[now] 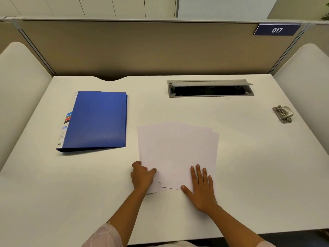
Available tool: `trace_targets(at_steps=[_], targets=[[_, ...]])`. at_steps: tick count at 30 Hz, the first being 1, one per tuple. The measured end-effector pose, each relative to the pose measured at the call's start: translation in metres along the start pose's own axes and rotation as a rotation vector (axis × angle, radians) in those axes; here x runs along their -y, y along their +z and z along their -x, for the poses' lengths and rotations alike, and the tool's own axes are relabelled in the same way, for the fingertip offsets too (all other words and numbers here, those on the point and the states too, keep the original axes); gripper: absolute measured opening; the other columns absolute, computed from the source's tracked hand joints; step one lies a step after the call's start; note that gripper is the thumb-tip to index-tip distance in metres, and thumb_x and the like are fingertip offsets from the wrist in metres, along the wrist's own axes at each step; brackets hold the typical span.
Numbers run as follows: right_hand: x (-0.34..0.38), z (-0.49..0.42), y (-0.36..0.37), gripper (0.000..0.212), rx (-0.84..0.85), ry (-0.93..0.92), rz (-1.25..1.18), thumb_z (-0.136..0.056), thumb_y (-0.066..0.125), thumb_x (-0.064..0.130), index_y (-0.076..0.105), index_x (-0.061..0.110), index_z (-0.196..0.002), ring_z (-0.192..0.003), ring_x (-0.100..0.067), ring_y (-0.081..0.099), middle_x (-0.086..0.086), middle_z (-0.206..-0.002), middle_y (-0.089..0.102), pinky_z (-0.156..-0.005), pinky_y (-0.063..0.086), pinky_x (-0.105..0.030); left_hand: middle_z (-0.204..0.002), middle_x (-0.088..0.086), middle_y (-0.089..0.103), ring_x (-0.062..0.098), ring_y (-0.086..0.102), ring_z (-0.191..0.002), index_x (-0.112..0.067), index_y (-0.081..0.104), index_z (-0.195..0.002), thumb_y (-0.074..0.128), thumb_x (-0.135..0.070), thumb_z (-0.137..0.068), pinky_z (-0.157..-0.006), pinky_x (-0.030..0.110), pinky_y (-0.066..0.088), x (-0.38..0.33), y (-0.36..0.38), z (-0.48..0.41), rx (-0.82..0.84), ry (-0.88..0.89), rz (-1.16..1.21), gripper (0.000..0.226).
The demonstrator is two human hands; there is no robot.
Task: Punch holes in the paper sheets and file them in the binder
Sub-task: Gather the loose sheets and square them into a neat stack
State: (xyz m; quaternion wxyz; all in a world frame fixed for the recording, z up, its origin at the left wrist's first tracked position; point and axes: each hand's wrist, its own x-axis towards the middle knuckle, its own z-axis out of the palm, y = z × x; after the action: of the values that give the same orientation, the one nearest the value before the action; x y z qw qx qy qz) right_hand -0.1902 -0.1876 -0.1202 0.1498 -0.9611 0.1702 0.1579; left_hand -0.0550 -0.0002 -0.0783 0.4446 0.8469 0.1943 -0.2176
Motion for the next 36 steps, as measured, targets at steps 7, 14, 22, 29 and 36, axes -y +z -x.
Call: trace_targets(at_steps=[7, 14, 22, 29, 36], targets=[[0.001, 0.0, 0.0, 0.087, -0.004, 0.003, -0.014, -0.078, 0.001, 0.078, -0.026, 0.028, -0.144, -0.141, -0.02, -0.03, 0.005, -0.152, -0.035, -0.116, -0.015, -0.04, -0.112, 0.005, 0.064, 0.026, 0.061, -0.1, -0.015, 0.066, -0.11, 0.086, -0.038, -0.06, -0.093, 0.042, 0.051, -0.001, 0.003, -0.003, 0.031, 0.049, 0.072, 0.059], [-0.002, -0.001, -0.003, 0.089, 0.005, -0.069, -0.042, -0.078, 0.007, 0.079, -0.022, 0.03, -0.146, -0.142, -0.017, -0.027, 0.008, -0.153, -0.031, -0.118, -0.012, -0.04, -0.112, 0.011, 0.056, 0.028, 0.058, -0.095, -0.014, 0.025, -0.127, 0.082, -0.023, -0.071, -0.089, 0.038, 0.05, -0.004, 0.004, 0.004, 0.163, 0.042, 0.196, 0.08], [-0.001, -0.002, -0.019, 0.117, -0.084, 0.275, -0.206, -0.06, 0.009, 0.089, -0.022, 0.017, -0.147, -0.146, -0.019, -0.017, -0.002, -0.156, -0.023, -0.118, -0.009, -0.043, -0.135, 0.012, 0.05, 0.032, 0.053, -0.118, -0.01, 0.03, -0.134, 0.071, -0.017, -0.083, -0.099, 0.04, 0.046, 0.001, -0.004, 0.005, 0.086, 0.11, 0.09, 0.066], [0.014, -0.015, -0.016, 0.115, 0.004, 0.119, -0.135, -0.056, -0.005, 0.092, -0.033, 0.016, -0.138, -0.142, -0.019, -0.025, -0.001, -0.148, -0.035, -0.117, -0.011, -0.045, -0.149, 0.011, 0.037, 0.032, 0.042, -0.132, -0.013, 0.02, -0.147, 0.052, -0.028, -0.096, -0.107, 0.04, 0.037, -0.005, -0.005, 0.007, 0.133, 0.181, 0.047, 0.062], [0.032, -0.023, -0.014, 0.114, 0.04, 0.087, -0.125, -0.054, -0.004, 0.09, -0.036, 0.016, -0.135, -0.143, -0.023, -0.024, -0.002, -0.146, -0.037, -0.115, -0.013, -0.046, -0.135, 0.007, 0.05, 0.028, 0.055, -0.112, -0.015, 0.031, -0.14, 0.069, -0.033, -0.084, -0.094, 0.04, 0.049, -0.009, 0.002, 0.01, 0.235, 0.174, 0.151, 0.069]])
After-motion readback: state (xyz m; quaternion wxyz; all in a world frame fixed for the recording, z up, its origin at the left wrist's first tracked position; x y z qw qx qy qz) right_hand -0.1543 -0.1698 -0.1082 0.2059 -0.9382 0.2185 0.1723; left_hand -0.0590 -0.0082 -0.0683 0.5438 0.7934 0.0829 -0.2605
